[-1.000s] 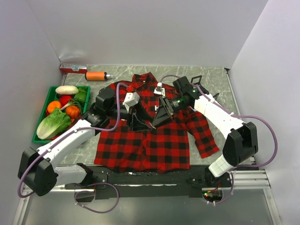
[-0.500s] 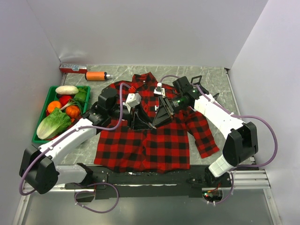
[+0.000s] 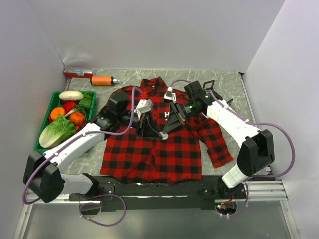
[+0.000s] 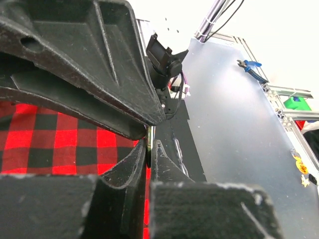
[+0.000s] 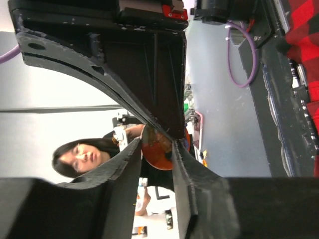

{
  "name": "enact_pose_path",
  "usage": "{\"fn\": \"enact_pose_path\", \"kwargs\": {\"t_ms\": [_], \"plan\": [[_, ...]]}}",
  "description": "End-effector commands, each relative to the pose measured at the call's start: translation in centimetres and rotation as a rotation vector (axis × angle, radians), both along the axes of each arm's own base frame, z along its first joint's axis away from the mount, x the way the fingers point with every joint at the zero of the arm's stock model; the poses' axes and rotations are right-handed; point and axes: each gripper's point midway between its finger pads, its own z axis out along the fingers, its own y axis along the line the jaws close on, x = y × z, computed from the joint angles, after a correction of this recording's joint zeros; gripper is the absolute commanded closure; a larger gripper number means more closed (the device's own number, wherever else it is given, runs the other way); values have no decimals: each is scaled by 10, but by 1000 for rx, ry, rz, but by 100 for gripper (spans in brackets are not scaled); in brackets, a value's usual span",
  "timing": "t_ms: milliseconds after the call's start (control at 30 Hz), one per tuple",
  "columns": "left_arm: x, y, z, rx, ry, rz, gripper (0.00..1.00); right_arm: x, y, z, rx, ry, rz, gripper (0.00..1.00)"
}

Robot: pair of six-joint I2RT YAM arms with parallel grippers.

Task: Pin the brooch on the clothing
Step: Pass from the right arm to the left

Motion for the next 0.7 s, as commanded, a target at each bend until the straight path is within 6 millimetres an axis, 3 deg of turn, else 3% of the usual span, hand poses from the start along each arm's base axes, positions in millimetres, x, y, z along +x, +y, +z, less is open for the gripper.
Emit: {"fn": "enact_pose_path", "kwargs": {"t_ms": [0,133,200,300,367,433,467,667], "plan": [[0,-2,26,-58,-65,-39,99,3,4,-5,-3,-37,0,64],[7,-5,25,-48,-55,-6,99,11,2,-8,-20,-70,-39,58],[12,-6,25,-39,-44,22,99,22,-3,-6,-20,-112,-97,50],[32,-10,22,-6,4,134,99,38,-10,-8,-58,-268,-204,37],[35,-11,18,16,50,140,99,43,-15,-8,-87,-378,-272,32],[36,-13,14,39,97,114,98,47,-16,1,-60,-483,-319,31],[31,-13,17,35,111,81,98,48,-17,-7,-73,-493,-340,32],[26,-13,12,58,164,36,95,47,-23,-5,-81,-635,-375,39]]}}
